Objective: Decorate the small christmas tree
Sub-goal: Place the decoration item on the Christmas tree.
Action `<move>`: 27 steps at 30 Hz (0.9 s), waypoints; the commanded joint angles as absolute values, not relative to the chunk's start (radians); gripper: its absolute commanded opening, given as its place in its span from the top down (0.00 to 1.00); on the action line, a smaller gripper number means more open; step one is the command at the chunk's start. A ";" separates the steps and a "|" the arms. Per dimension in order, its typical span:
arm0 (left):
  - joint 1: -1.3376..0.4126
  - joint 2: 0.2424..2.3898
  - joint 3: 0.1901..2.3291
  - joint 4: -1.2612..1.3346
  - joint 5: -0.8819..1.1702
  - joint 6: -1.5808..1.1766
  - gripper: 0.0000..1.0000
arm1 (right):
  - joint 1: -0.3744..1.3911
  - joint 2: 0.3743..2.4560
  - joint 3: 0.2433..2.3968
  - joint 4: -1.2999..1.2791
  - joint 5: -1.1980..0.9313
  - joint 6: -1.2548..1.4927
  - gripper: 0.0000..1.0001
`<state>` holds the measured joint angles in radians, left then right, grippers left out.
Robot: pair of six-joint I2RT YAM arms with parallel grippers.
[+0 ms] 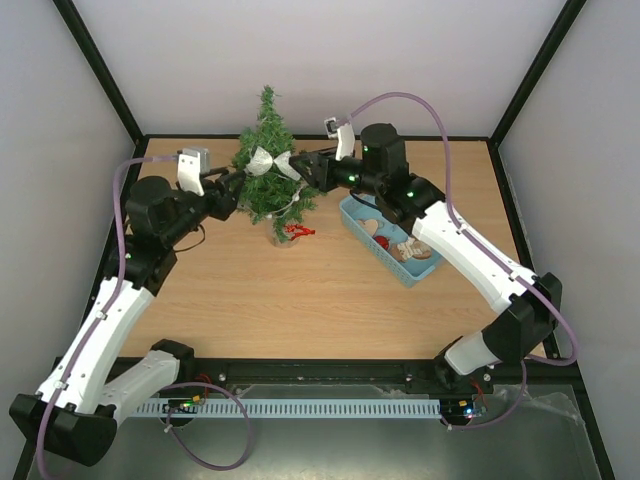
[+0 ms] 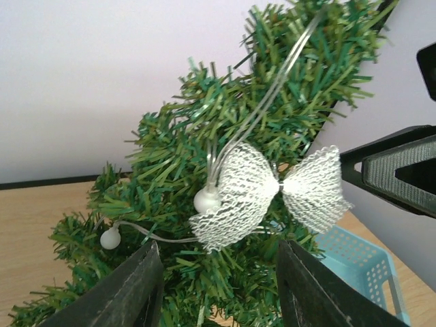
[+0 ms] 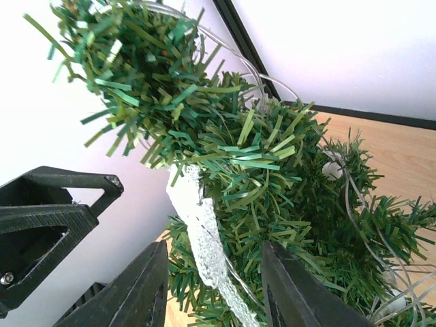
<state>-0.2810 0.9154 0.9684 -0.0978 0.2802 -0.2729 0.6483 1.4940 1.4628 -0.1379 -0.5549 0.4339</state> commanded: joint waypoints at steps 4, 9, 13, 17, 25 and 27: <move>-0.276 0.946 1.016 -0.035 0.365 -0.304 0.56 | 0.646 1.477 1.446 -0.119 -0.553 0.441 0.69; -0.276 0.982 1.009 0.006 0.417 -0.324 0.60 | 0.646 1.504 1.435 -0.083 -0.618 0.463 0.69; -0.276 1.006 1.000 0.021 0.419 -0.325 0.61 | 0.646 1.513 1.424 -0.078 -0.638 0.480 0.68; -0.276 1.026 0.984 0.039 0.416 -0.318 0.62 | 0.646 1.504 1.410 -0.068 -0.633 0.493 0.68; -0.276 1.043 0.971 0.049 0.401 -0.301 0.62 | 0.646 1.509 1.397 -0.049 -0.657 0.543 0.81; -0.276 1.043 0.969 0.050 0.396 -0.300 0.62 | 0.646 1.504 1.380 -0.024 -0.663 0.578 0.86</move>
